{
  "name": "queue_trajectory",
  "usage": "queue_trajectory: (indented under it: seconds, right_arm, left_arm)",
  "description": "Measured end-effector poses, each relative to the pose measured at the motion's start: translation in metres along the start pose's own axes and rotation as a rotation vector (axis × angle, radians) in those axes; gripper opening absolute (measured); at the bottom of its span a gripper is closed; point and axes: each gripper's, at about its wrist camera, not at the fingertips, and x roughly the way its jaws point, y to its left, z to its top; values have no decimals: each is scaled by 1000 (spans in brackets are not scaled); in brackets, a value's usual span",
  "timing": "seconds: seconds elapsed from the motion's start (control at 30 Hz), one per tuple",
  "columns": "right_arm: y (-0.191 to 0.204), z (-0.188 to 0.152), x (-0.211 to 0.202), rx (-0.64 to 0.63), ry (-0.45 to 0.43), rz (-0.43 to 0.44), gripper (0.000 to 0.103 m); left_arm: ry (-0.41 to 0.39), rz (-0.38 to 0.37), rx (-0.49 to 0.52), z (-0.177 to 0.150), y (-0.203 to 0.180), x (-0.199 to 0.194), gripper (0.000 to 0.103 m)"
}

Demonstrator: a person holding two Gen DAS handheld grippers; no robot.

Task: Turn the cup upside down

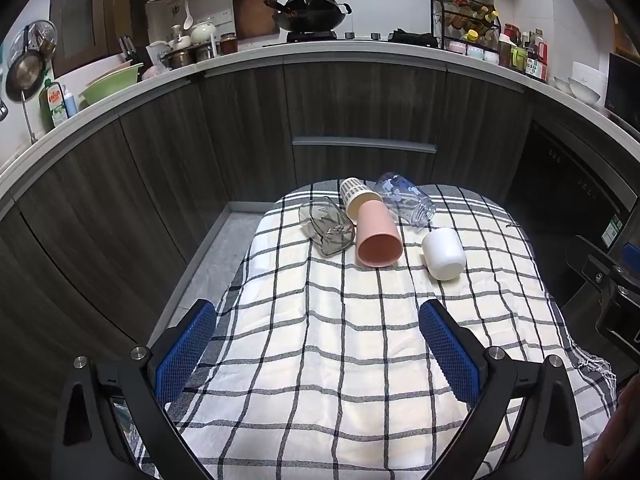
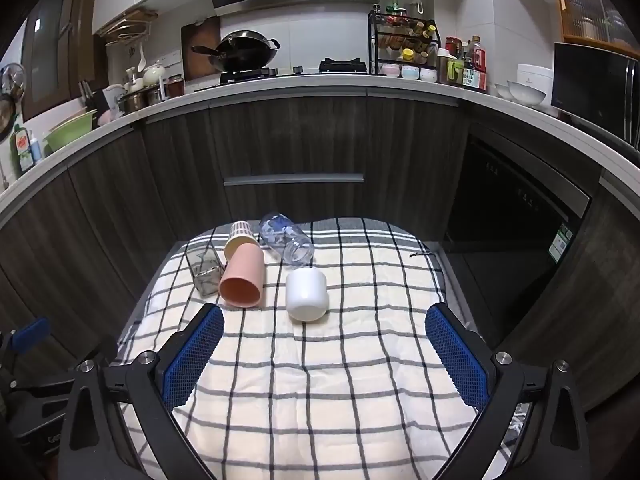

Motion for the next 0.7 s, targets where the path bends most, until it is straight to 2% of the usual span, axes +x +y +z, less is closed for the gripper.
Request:
queue_trajectory:
  seconds: [0.27,0.33,0.53,0.6,0.7]
  right_arm:
    - [0,-1,0,2,0,1,102]
    - [0,-1,0,3,-2,0,102]
    - [-1,-1,0,5,1,0,102]
    - [-1,-1,1,7,3,1,102]
    - [-1,-1,1,5,2,1,102]
  left_arm:
    - [-16,4,-2,0,2,1,103]
    - [11,1,-3,-1,-1,2,103]
    - [24,-4,-7,1,-1,1,103]
    - [-2,6,3,-1,-1,2,103]
    - [-2,10,5,-2,1,2,103]
